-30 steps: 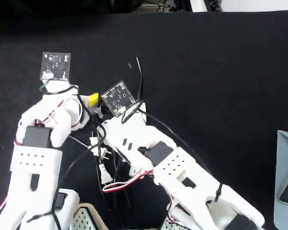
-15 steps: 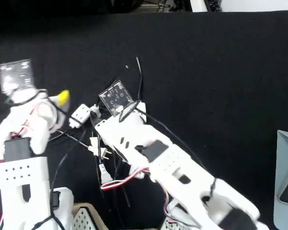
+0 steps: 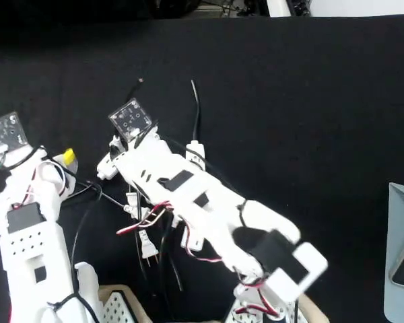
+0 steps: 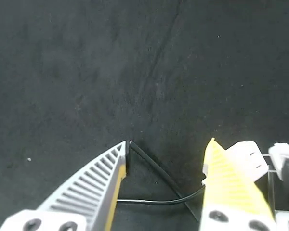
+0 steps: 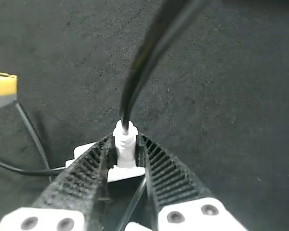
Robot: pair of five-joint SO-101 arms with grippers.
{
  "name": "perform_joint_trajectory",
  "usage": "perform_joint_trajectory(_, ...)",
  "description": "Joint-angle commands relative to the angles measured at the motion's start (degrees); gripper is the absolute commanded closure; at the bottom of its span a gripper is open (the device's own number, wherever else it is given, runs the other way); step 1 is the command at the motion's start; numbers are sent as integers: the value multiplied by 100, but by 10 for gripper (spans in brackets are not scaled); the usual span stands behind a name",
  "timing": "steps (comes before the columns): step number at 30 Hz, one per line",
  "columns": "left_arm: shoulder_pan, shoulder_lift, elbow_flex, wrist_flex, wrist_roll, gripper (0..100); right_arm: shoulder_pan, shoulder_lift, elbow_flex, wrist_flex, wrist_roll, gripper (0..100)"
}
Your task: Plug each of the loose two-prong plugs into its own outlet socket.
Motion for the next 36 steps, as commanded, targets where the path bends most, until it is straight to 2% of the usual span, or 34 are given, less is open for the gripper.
perform_joint_trajectory(1,-31,-105,66,-334,316,739,18,180,-330,-316,53,987)
perform_joint_trajectory(27,-57,-105,286,-308,316,739,18,1121,-769,-281,70,987)
perform_joint_trajectory(36,-66,-97,286,-290,316,739,9,778,-936,1064,79,987)
